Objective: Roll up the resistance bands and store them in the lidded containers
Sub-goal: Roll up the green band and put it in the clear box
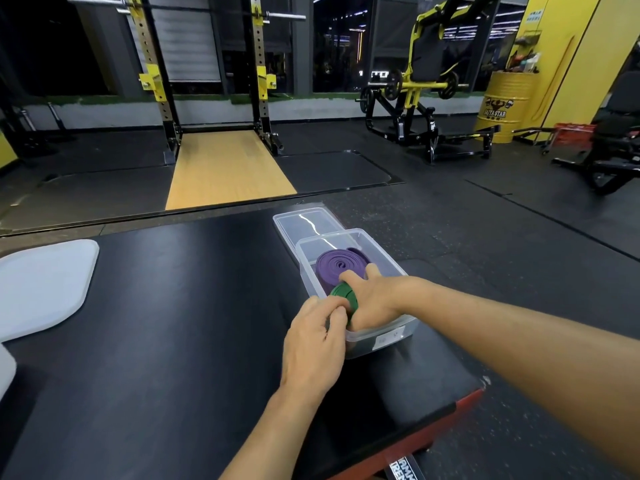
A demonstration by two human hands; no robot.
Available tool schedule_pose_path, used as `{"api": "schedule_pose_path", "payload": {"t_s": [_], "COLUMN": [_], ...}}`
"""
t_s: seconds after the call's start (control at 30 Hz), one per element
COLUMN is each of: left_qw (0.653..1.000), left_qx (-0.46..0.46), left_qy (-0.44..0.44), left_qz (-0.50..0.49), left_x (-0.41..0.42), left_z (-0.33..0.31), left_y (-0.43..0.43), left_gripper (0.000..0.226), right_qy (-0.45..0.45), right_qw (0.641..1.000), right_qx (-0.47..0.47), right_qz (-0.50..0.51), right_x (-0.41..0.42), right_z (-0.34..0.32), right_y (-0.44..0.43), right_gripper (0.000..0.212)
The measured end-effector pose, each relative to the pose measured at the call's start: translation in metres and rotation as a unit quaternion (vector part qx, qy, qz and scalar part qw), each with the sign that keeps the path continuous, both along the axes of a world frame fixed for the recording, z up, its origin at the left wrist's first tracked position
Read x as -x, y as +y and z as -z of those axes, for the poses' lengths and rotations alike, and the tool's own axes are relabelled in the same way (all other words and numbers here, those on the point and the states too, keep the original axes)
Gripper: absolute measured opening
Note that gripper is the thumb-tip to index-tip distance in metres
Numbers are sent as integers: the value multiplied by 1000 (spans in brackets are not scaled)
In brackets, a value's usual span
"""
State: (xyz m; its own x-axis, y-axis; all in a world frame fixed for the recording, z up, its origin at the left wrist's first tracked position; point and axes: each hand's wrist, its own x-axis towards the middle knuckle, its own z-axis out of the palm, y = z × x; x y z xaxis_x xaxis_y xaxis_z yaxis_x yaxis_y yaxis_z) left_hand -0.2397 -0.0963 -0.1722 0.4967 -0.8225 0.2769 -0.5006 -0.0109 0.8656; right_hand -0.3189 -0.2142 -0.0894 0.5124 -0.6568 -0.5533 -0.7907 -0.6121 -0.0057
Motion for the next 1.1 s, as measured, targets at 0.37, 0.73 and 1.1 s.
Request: {"api": "schedule_pose_path", "payload": {"t_s": [0.37, 0.73, 1.1], "left_qw": [1000, 998, 999], "left_qx": [21, 32, 24], "left_qy": [1, 42, 43], "left_qz": [-3, 28, -10], "left_x": [0, -4, -11], "left_z": [-2, 1, -7], "left_y": [1, 1, 16], "left_gripper": [31, 26, 27], "right_qy": [-73, -104, -105], "right_qw": [983, 976, 990], "right_qx": [-148, -168, -93], "right_qz": [80, 94, 23], "right_x": [14, 24, 19], "right_z": [-8, -15, -18], "right_y": [-15, -15, 2], "right_gripper": [115, 87, 106]}}
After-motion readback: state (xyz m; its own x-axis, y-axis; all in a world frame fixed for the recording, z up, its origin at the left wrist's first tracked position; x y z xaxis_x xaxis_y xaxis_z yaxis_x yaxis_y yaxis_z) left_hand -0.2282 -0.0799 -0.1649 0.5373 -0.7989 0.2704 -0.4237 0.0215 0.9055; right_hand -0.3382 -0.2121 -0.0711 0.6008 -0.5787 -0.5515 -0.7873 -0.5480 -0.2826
